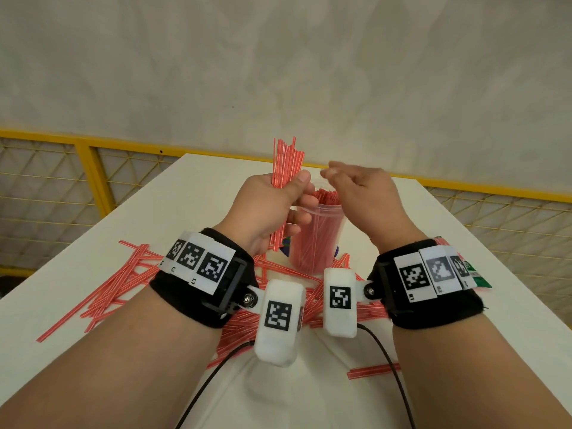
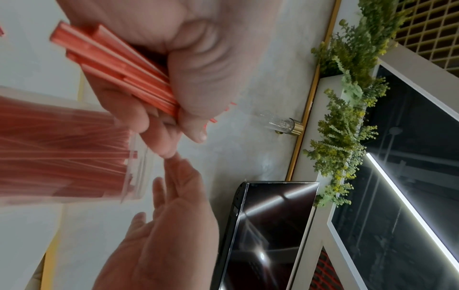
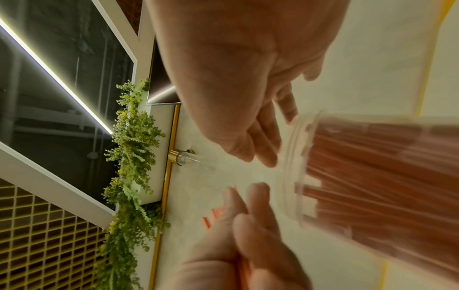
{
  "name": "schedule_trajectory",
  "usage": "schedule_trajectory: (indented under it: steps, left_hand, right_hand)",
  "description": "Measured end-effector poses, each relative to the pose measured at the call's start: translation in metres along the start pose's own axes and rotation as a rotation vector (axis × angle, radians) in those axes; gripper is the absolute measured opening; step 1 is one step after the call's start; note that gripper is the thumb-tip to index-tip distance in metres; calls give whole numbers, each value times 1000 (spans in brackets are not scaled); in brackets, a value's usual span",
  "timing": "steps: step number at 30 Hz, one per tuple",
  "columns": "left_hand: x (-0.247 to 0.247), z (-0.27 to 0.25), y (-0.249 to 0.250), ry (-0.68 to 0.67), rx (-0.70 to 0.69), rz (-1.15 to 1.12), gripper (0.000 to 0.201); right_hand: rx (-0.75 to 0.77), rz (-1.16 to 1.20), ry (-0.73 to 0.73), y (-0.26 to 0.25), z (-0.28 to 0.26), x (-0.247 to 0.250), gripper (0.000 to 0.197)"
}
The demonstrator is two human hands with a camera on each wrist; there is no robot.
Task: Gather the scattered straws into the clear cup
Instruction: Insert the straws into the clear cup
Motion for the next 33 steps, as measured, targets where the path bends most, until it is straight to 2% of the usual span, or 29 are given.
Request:
schedule_trajectory:
  steps: [3,6,14,19,27,30,33]
  left_hand:
    - [-7,-2,0,-88,30,-52,31]
    - [-14,-5,2,-159,35,-51,32]
    - [-23,-10,4,-250,26,-11,31]
    - [-25,-11,5,-275,14,-9,27]
    - [-20,-7,5,-237,-22,-16,31]
    - [-16,-4,3,-200,-18,-21,29]
    - [-4,-1,3,-66,-27,3,26]
  right_hand:
    - [49,214,113,-13,-5,13,20]
    - [59,335,55,-20,-8,13,16]
    - [6,590,-15,-25,-14,7,26]
    - [-11,641,-7,-23,-13,7,28]
    - [5,715,53,-22,-12,15,22]
    - [20,776,156,-19,-10,26,20]
    - [53,900,338,-13,-10,42,20]
Point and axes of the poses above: each hand's wrist, its own z-axis towards the middle knuckle, its own x-axis out of the back of the hand, y = z × x, the point moved 7 cm from there along z, towards the middle knuckle, and after that the axes turned 4 degrees about -y, right-handed, at the moved point
